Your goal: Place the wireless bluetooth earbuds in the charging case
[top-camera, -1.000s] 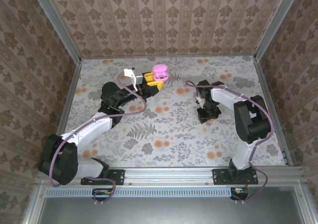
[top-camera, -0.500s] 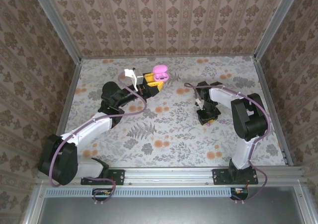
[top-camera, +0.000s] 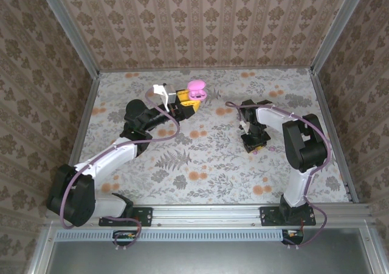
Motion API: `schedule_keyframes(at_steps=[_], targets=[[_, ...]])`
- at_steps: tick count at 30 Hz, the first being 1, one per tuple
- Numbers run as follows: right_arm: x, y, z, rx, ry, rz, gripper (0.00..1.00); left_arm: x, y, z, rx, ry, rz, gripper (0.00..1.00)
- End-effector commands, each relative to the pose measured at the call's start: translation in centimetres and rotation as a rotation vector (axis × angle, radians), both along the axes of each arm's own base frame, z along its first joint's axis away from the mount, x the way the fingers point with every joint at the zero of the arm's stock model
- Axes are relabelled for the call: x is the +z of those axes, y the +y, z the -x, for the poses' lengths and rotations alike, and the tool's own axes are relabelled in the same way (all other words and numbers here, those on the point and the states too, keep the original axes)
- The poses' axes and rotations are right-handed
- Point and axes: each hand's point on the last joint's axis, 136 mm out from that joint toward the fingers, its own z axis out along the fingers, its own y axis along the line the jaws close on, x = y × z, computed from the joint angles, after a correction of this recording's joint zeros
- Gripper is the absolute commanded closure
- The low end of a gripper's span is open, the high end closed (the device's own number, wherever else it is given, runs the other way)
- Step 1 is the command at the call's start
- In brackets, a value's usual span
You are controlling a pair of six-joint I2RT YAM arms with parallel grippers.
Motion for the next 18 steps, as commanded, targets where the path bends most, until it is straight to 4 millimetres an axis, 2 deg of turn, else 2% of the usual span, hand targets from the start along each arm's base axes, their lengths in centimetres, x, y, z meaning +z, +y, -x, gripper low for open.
schedule_keyframes(at_steps=[1, 8, 18], targets=[[-0.56, -0.69, 1.26, 0.013, 0.059, 0.028, 0.67, 1.83, -0.09, 0.47, -0.012, -0.056, 0.026, 0.69], [-0.92, -0.71, 1.43, 0.004, 0.053, 0.025, 0.7, 1.79, -0.13, 0.5, -0.013, -0.051, 0.026, 0.69], [-0.04, -1.07, 0.66, -0.04, 0.004, 0.012, 0.76, 1.65, -0.19, 0.55, -0.013, -0.048, 0.023, 0.69]])
